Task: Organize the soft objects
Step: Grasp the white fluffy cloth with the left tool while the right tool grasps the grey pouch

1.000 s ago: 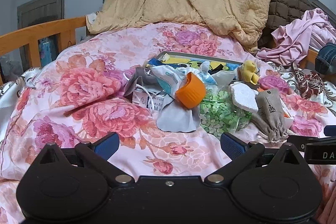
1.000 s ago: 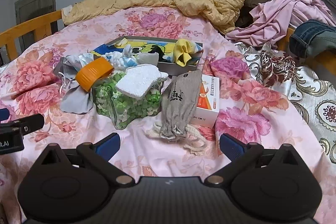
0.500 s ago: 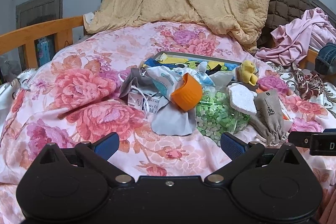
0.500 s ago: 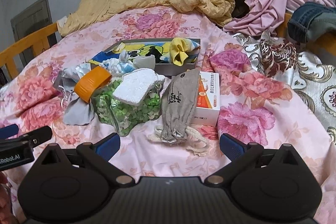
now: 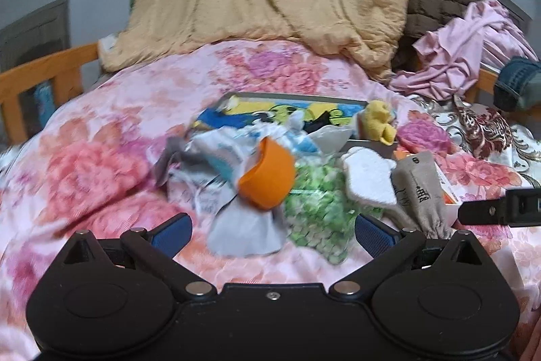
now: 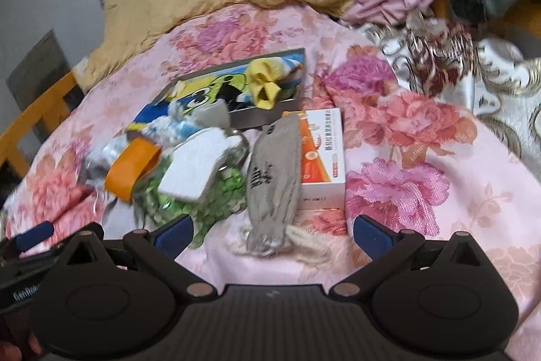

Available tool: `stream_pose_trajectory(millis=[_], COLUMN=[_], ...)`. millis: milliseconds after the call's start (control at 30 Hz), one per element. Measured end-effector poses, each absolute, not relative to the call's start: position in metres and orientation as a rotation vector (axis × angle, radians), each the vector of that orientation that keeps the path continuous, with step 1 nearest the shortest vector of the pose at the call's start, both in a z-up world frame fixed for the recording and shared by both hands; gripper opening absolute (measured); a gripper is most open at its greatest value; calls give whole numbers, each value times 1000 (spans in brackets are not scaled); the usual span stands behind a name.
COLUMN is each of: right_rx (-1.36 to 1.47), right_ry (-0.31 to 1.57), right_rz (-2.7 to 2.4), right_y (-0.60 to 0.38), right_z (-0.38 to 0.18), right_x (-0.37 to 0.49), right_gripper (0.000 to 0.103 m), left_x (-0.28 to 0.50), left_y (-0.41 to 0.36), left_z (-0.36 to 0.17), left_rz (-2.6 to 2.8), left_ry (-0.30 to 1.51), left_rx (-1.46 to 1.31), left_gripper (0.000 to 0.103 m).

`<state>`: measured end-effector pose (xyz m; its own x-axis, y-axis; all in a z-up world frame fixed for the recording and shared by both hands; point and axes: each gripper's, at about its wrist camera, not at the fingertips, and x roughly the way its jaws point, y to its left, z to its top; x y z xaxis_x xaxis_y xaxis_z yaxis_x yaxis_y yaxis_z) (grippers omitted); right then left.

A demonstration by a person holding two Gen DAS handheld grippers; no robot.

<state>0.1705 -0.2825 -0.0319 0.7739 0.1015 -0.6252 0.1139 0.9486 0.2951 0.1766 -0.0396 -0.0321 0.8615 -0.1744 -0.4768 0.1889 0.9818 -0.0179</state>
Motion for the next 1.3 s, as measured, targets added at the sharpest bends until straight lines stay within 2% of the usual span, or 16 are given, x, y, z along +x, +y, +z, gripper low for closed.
stream_pose_trajectory(millis=[100,367,500,933,1100,1300], right_rx=[403,316,377,402,410,404], right_ry=[731,744,798,848,873,878], right_rz=[22,36,56,89,89,98], right_y=[-298,-305,-310,-309,-309,-307], right_z=[-36,-38,-50,-65,-70,-71], right_x=[190,225,234,237,240,241], right_gripper=[103,103,102,86,81,73], left_x=[188,220,231,272,282,288], left_y=[-46,-62,-71,-98,-103,-113], left_z=[-27,-19,-22,-29,-35,-39], left_rz=[-211,-280,-307,-498,-535,-549], left_ry=[478,473,456,556,616,654], left_rx=[46,109,163,140,97,124], left_gripper=[102,102,102,101,91,90])
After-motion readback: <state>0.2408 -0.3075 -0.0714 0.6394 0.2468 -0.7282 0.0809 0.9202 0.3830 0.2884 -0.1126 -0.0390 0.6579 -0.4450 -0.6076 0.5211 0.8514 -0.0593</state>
